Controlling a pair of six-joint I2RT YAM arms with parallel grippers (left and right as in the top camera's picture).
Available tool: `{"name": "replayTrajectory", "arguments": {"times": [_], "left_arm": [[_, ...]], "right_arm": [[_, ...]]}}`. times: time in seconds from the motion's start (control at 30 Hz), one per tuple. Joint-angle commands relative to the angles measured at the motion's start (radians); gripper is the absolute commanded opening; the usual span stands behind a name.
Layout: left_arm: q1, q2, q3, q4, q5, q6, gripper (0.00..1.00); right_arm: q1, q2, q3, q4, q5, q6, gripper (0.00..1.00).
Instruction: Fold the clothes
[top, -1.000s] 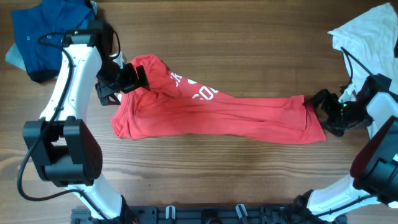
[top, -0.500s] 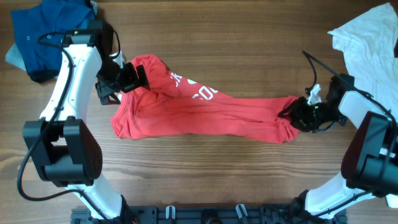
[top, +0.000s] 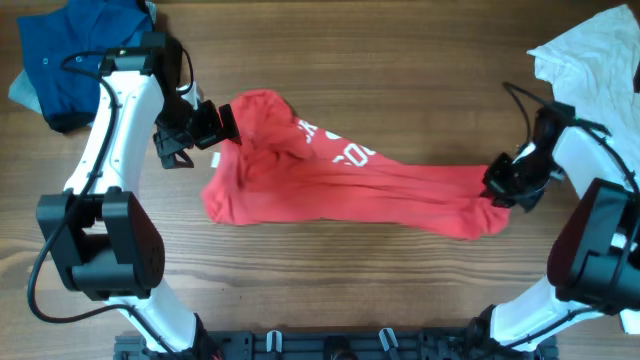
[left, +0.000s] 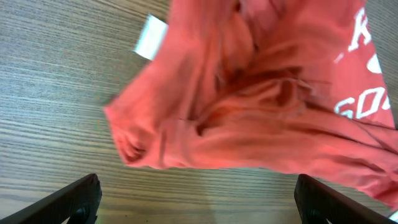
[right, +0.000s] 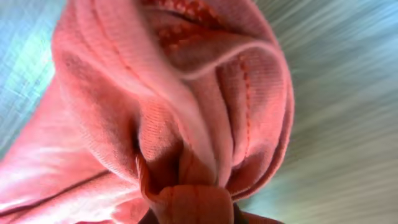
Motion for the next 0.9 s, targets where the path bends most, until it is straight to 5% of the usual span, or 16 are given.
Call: {"name": "replayTrajectory", "arguments": {"times": [0.0, 0.27, 0.4, 0.5, 0.63, 0.73, 0.87], "left_arm": [[0.004, -0.001, -0.006, 0.009, -0.008, 0.009, 1.00], [0.004, -0.001, -0.006, 0.014, -0.008, 0.009, 1.00], [0.004, -0.001, -0.006, 0.006, -0.009, 0.009, 1.00], [0.004, -0.001, -0.006, -0.001, -0.009, 0.009, 1.00], [0.004, -0.001, -0.006, -0.001, -0.009, 0.009, 1.00], [0.004, -0.001, -0.006, -0.001, -0.009, 0.009, 1.00], [0.004, -0.001, -0.006, 0.000, -0.009, 0.009, 1.00]], "right_arm": [[0.018, -0.115, 0.055, -0.020, 0.126, 0.046, 0.04], [0.300, -0.155, 0.055, -0.024, 0.262, 0.130, 0.05], [0.436, -0.137, 0.055, 0.002, 0.285, 0.190, 0.14], [0.502, -0.114, 0.055, 0.020, 0.284, 0.208, 0.29], [0.534, -0.085, 0.055, 0.029, 0.259, 0.214, 0.36], [0.547, -0.070, 0.055, 0.037, 0.217, 0.210, 0.68], [0.547, -0.093, 0.077, 0.069, 0.021, 0.092, 0.71]]}}
